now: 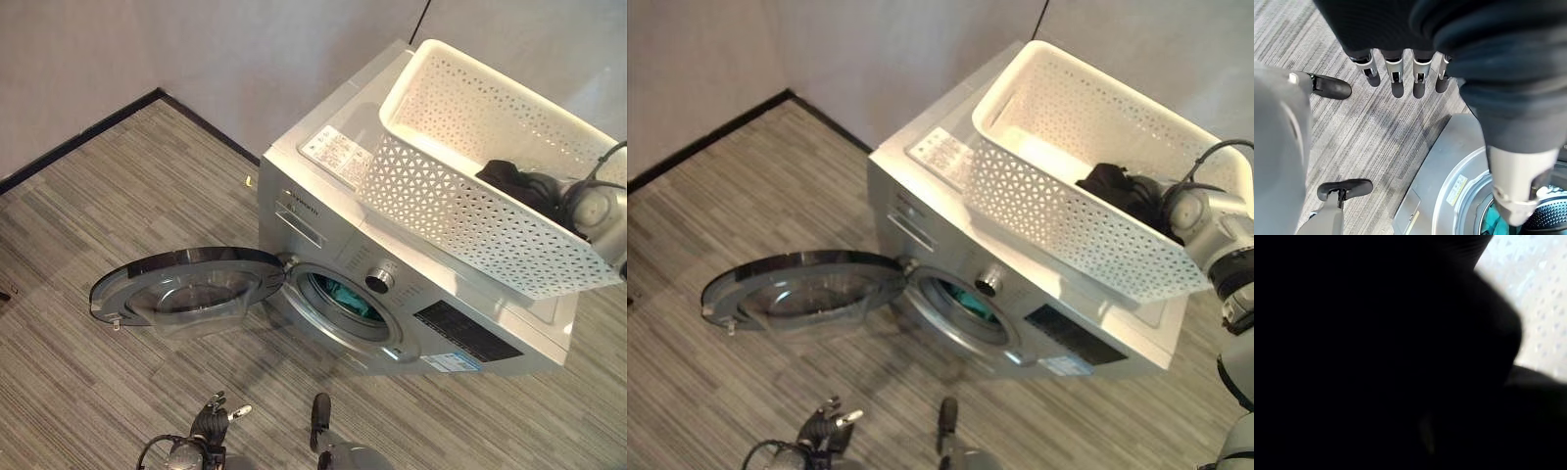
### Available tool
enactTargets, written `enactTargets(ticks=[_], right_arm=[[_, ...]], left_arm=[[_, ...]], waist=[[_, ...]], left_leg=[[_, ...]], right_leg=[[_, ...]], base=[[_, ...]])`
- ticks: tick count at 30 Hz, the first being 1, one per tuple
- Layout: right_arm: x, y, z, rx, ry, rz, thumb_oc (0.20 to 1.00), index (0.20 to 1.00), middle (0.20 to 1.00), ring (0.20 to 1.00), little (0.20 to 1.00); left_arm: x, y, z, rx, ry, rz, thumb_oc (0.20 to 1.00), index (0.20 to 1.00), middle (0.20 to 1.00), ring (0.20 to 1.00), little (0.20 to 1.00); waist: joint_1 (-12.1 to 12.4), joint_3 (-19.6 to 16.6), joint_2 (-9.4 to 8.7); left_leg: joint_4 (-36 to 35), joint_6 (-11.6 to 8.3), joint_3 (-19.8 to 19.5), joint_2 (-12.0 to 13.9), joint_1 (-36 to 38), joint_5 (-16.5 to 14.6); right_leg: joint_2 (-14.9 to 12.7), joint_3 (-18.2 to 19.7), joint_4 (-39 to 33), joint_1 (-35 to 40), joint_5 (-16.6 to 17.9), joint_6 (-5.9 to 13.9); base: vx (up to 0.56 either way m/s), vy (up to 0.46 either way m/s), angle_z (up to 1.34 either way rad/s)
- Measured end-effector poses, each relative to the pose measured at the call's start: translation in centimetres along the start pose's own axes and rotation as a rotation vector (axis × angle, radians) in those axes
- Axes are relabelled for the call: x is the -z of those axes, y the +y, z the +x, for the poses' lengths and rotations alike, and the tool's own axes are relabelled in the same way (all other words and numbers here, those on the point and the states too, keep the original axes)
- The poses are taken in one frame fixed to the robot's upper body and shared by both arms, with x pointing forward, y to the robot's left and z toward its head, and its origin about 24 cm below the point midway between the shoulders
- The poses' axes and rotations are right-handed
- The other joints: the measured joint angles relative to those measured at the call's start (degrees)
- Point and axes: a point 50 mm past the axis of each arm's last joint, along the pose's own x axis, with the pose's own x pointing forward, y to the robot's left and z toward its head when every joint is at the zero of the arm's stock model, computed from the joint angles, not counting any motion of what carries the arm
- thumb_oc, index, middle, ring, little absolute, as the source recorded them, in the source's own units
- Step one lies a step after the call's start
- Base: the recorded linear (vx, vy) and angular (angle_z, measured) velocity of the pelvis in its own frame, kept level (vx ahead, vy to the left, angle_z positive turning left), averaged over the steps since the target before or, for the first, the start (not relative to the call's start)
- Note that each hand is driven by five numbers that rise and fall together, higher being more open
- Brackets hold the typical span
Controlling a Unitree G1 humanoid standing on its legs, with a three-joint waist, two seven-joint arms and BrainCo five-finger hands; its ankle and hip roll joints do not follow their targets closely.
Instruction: Grab the laundry basket,head to the washer,open it,put in the laundry and shut it.
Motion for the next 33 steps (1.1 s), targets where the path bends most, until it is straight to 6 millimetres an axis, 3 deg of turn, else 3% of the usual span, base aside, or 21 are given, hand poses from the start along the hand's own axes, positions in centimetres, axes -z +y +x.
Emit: enactTargets(ticks=[4, 5, 6, 14, 15, 19, 21, 27, 33], right_arm=[[-0.1, -0.6, -0.3, -0.003, -0.012, 0.017, 1.000, 1.000, 1.000, 1.000, 1.000], [0.0, -0.7, -0.3, -0.003, -0.011, 0.017, 0.395, 0.395, 0.395, 0.395, 0.395], [0.0, -0.8, -0.4, -0.012, -0.013, 0.019, 0.200, 0.200, 0.200, 0.200, 0.200], [-0.7, -3.0, -1.1, 0.071, -0.073, 0.093, 0.200, 0.200, 0.200, 0.200, 0.200], [-0.8, -2.6, -1.0, 0.070, -0.085, 0.108, 0.200, 0.200, 0.200, 0.200, 0.200], [-0.9, -3.1, -1.3, 0.106, -0.104, 0.126, 0.200, 0.200, 0.200, 0.200, 0.200], [-0.7, -2.9, -1.5, 0.214, -0.172, 0.305, 0.200, 0.200, 0.200, 0.200, 0.200], [-1.4, -1.9, -2.2, 0.302, -0.272, 0.445, 0.200, 0.200, 0.200, 0.200, 0.200], [-1.8, -2.6, -2.7, 0.447, -0.317, 0.559, 0.200, 0.200, 0.200, 0.200, 0.200]], left_arm=[[0.2, 0.4, -0.1, -0.009, 0.011, 0.009, 1.000, 1.000, 1.000, 1.000, 1.000], [0.3, 0.4, -0.1, -0.010, 0.014, 0.009, 1.000, 1.000, 1.000, 1.000, 1.000], [0.4, 0.4, -0.1, -0.010, 0.016, 0.007, 1.000, 1.000, 1.000, 1.000, 1.000], [-0.3, -1.0, 0.2, 0.039, -0.010, 0.002, 1.000, 1.000, 1.000, 1.000, 1.000], [-0.4, -1.1, 0.2, 0.039, -0.014, -0.005, 1.000, 1.000, 1.000, 1.000, 1.000], [-0.6, -1.0, 0.3, 0.036, -0.022, -0.012, 1.000, 1.000, 1.000, 1.000, 1.000], [-0.4, -1.0, 0.3, 0.025, -0.008, -0.020, 1.000, 1.000, 1.000, 1.000, 1.000], [-0.5, -0.4, 0.5, -0.026, -0.014, -0.073, 1.000, 1.000, 1.000, 1.000, 1.000], [0.4, -0.4, 0.1, -0.043, 0.010, -0.083, 1.000, 1.000, 1.000, 1.000, 1.000]], waist=[[0.1, 0.3, 0.19], [0.1, 0.4, 0.33], [0.2, 0.5, 0.54], [0.1, 1.3, 1.76], [0.1, 1.5, 1.98], [0.0, 1.3, 1.41], [0.3, 1.7, 2.02], [-0.1, 1.6, 1.91], [-0.1, 1.5, 1.60]], left_leg=[[0.1, -0.15, 0.0, 0.0, -0.9, 0.2], [0.1, -0.15, 0.0, 0.0, -0.8, 0.2], [0.1, -0.14, -0.1, 0.0, -0.9, 0.3], [0.1, -0.14, -0.1, -0.1, -0.5, 0.5], [0.1, -0.11, -0.1, -0.1, -0.4, 0.6], [0.0, -0.19, -0.1, -0.1, 0.1, 0.7], [0.0, -0.18, 0.2, -0.1, 2.6, 0.7], [-0.1, 0.38, 1.3, -0.2, 5.9, 0.2], [-0.1, 1.22, 3.3, -1.3, 9.5, -0.3]], right_leg=[[-0.1, -0.1, -0.1, -0.8, -0.1, 0.08], [-0.1, -0.1, -0.2, -0.7, -0.2, 0.23], [-0.2, -0.1, -0.5, -0.8, -0.3, 0.33], [-0.3, -0.2, 0.0, -0.3, 0.3, -0.07], [-0.3, -0.2, 0.0, -0.3, 0.5, -0.12], [-0.2, -0.2, 0.0, 0.2, 0.6, -0.11], [-0.2, -0.2, 0.0, 2.9, 0.4, 0.03], [-0.4, 0.0, 0.0, 5.8, 0.0, 0.19], [-1.3, 2.0, 0.0, 8.2, 0.3, 0.65]], base=[[0.00, 0.000, 0.00], [0.00, 0.000, 0.00], [0.00, 0.000, 0.00], [0.00, 0.003, 0.01], [0.00, 0.000, 0.00], [0.04, 0.001, 0.00], [0.04, 0.001, 0.03], [0.04, 0.050, -0.04], [0.00, 0.091, -0.15]])
